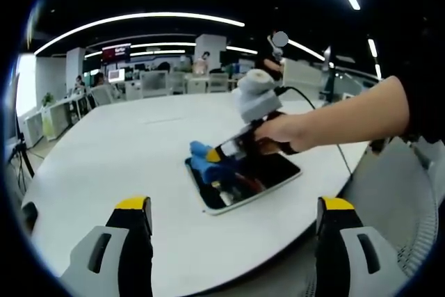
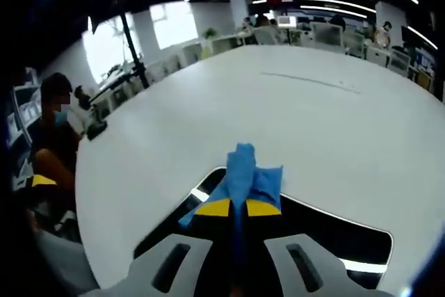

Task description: Wipe the mirror surface with the cleaning cloth until all visible marks leave the cleaned area.

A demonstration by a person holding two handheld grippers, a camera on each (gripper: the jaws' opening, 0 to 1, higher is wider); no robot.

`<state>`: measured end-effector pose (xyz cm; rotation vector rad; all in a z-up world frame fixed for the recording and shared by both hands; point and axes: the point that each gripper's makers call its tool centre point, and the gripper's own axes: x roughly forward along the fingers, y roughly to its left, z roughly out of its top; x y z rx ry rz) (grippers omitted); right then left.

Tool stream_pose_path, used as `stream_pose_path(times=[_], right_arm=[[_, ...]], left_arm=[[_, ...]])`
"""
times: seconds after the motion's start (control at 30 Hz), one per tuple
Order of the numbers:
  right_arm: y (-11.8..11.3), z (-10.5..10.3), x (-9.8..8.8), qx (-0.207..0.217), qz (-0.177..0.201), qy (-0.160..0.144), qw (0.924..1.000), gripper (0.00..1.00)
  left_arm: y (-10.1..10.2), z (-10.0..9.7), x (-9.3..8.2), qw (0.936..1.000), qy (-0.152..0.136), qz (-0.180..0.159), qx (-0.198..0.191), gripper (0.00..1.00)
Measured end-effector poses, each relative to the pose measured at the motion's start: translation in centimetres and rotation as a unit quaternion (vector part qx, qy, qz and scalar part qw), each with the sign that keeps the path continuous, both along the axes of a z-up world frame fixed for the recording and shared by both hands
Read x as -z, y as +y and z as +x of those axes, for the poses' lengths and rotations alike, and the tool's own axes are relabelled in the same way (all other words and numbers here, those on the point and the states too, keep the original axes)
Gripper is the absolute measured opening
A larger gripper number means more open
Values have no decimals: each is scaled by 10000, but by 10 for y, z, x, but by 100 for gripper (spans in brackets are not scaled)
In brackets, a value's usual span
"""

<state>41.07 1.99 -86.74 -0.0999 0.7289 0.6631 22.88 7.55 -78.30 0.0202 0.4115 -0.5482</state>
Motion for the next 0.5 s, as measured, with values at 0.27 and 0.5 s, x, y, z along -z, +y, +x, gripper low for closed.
stream_pose_path(times=[0.27, 0.5], right_arm=[[-15, 4, 2, 21, -114, 4, 9999, 1], [-17, 1, 1, 59, -81, 13, 9999, 1]], left_arm=[[0, 0, 1, 10000, 37, 10, 11, 98], [0, 0, 1, 10000, 31, 4, 20, 98]])
